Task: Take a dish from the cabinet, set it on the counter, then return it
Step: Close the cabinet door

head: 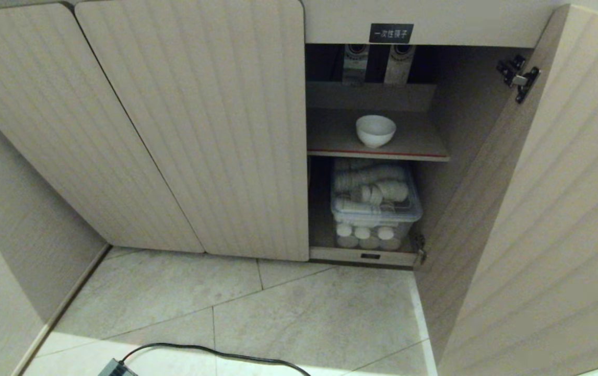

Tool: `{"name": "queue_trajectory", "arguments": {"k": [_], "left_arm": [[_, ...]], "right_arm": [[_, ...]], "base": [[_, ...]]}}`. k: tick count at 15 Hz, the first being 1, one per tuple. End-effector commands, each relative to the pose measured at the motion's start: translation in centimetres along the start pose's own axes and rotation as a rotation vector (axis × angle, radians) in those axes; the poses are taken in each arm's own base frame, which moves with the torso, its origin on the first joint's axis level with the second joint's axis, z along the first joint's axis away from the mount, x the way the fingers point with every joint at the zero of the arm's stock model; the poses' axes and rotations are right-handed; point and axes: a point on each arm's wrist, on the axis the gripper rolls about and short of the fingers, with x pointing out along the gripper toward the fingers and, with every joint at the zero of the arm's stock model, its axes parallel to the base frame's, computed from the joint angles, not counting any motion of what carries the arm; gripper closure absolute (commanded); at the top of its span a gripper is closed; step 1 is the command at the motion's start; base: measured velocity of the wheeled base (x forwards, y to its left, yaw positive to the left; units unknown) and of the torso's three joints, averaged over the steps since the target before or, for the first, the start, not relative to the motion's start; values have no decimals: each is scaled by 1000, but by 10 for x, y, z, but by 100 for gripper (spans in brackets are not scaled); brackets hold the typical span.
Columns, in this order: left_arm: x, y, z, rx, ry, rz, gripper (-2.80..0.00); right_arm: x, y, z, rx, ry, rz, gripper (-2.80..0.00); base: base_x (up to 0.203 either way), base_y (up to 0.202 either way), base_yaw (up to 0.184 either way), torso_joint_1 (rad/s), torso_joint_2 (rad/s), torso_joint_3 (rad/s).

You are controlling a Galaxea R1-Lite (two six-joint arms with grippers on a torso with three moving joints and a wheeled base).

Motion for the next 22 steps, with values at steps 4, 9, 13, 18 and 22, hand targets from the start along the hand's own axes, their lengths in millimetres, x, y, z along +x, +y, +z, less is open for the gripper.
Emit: {"name": "queue_trajectory", "arguments": {"k": [4,9,13,18,22], "left_arm": [[0,0,0,-1,-1,1,0],[0,0,0,-1,-1,1,0],[0,0,0,0,-1,1,0],[0,0,0,-1,0,1,0],[0,0,0,0,-1,1,0]], "right_arm": [[-1,1,0,17,-1,46,0],[-1,2,-4,34,29,102,0],[2,4,-5,47,55,156,0],[9,6,-7,59,99,161,0],[10,8,-7,61,113,209,0]], "base": [[0,0,0,0,0,0],[0,0,0,0,0,0],[0,0,0,0,0,0],[0,0,0,0,0,0],[0,0,0,0,0,0]]}}
